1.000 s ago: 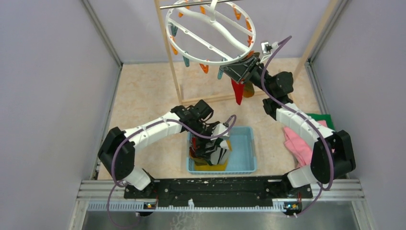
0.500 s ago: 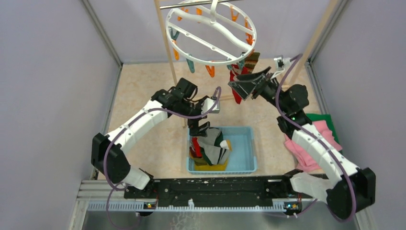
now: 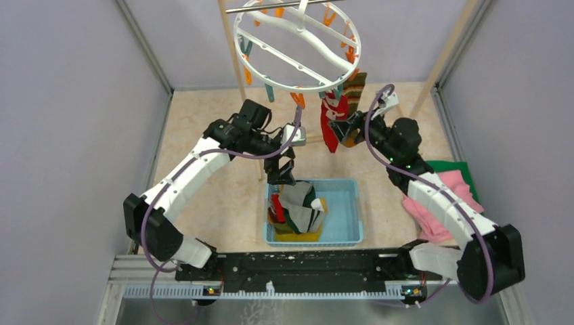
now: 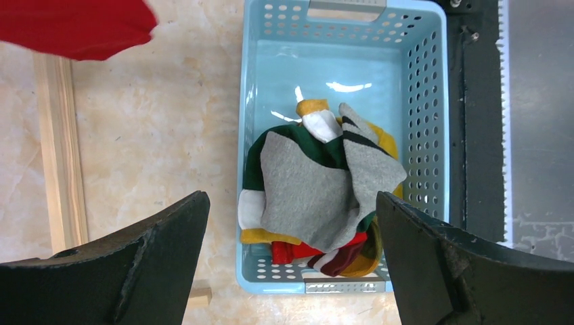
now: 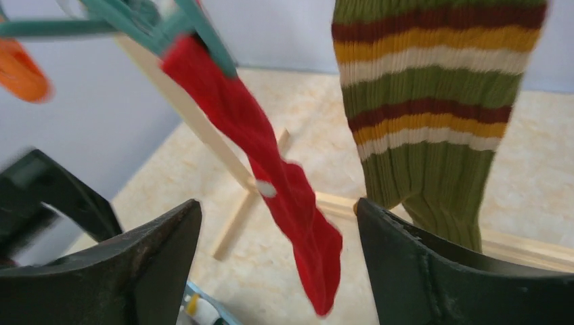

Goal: Remove the socks clipped to the hanger

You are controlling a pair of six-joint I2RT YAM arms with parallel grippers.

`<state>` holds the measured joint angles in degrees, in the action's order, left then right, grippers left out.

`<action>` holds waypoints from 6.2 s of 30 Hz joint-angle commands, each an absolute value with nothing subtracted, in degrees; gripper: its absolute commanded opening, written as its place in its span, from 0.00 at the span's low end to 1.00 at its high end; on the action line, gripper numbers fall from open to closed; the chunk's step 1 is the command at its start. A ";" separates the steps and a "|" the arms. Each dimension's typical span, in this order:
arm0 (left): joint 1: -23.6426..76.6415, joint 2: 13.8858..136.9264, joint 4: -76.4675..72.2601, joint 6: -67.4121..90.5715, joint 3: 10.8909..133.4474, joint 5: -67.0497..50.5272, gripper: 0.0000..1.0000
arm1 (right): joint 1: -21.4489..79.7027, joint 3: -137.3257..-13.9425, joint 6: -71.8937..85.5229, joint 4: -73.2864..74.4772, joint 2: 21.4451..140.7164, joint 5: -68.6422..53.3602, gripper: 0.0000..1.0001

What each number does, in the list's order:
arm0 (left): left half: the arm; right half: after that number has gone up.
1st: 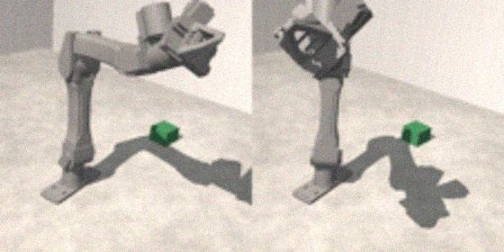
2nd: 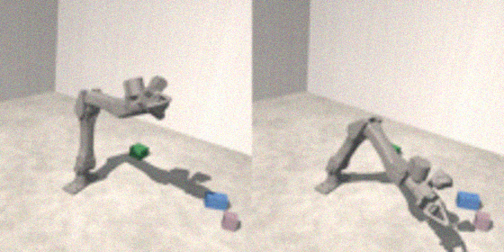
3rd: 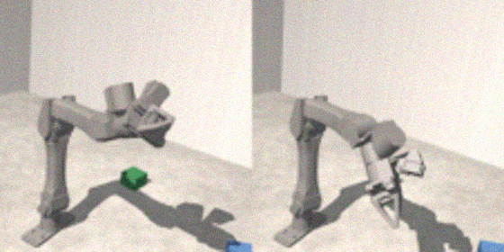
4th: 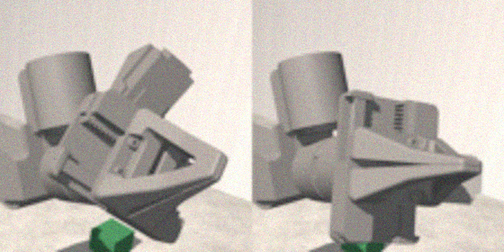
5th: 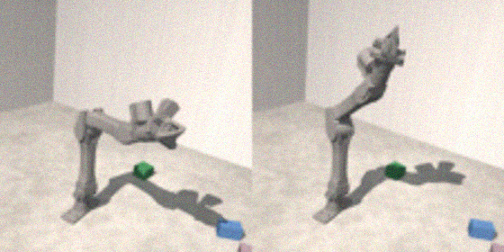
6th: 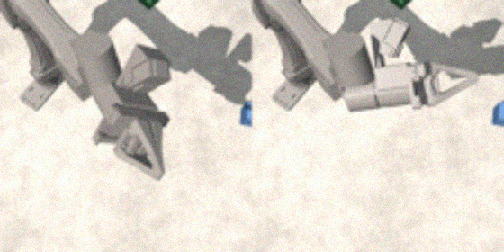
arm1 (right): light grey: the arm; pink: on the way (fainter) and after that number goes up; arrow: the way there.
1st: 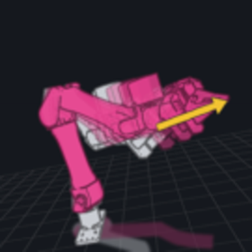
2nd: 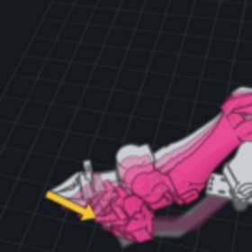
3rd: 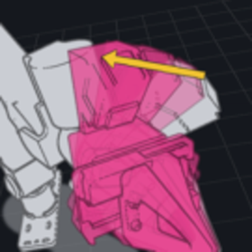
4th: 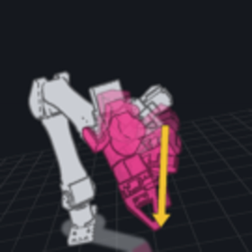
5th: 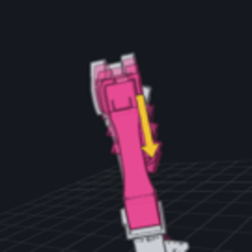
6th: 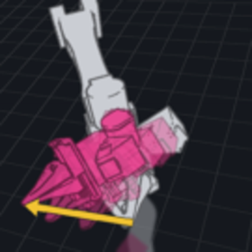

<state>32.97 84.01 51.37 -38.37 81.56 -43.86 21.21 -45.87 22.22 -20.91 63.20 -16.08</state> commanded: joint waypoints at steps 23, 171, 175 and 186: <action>30.54 81.38 36.89 -22.24 86.82 -51.47 0.99 | 32.79 -46.63 36.92 -39.49 63.64 -33.87 0.00; 31.89 81.61 34.30 -23.73 89.57 -41.51 0.99 | 24.50 -46.41 36.75 -49.95 67.03 -48.46 0.00; 31.76 82.41 34.21 -24.67 88.42 -48.03 0.99 | 25.50 -47.66 39.91 -51.46 68.20 -48.94 0.00; 31.73 86.66 35.55 -26.06 91.53 -55.46 0.74 | 26.06 -50.45 44.26 -53.74 70.54 -51.26 0.07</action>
<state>31.86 85.86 36.47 -25.04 88.31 -50.41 25.50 -46.57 43.31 -51.64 70.63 -49.87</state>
